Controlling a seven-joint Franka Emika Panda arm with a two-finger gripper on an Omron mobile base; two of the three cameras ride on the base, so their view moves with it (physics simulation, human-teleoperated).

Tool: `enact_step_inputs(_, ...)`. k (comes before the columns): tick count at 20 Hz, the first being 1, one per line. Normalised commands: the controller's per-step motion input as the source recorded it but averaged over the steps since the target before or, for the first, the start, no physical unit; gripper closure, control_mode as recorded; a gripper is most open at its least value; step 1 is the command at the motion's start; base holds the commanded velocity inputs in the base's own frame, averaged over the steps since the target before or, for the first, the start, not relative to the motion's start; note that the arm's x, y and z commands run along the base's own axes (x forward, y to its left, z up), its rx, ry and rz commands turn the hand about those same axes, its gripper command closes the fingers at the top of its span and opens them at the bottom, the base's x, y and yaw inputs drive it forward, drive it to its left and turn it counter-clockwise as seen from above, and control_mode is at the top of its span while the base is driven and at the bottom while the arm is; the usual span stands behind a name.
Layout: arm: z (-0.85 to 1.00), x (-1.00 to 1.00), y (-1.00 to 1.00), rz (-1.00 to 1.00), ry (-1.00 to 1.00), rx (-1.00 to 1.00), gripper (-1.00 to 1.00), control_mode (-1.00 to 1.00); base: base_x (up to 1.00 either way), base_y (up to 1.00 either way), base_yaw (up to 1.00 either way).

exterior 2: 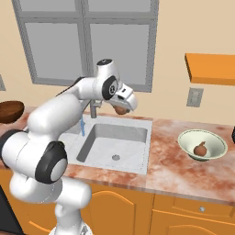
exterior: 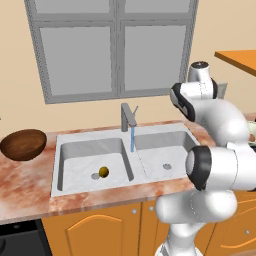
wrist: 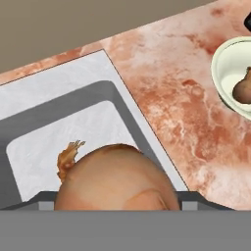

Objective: Pick the onions from the sink and place them in one bowl. Place the lemon in the other bowl. Then turn off the sink faucet.

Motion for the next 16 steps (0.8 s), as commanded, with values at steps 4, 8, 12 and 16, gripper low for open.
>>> enact_step_inputs(4, 0.01, -0.01, -0.39, -0.04, 0.0, 0.0, 1.0, -1.0, 0.0, 0.0, 0.0)
enact_step_inputs(8, 0.0, 0.0, -0.47, -0.01, 0.0, 0.0, 1.0, -1.0, 0.0, 0.0, 0.0)
enact_step_inputs(12, 0.0, 0.0, -0.53, 0.0, -0.02, 0.0, 1.0, -1.0, 0.0, 0.0, 0.0)
enact_step_inputs(16, -0.02, 0.0, -0.57, 0.0, -0.01, 0.0, 1.0, -1.0, 0.0, 0.0, 0.0)
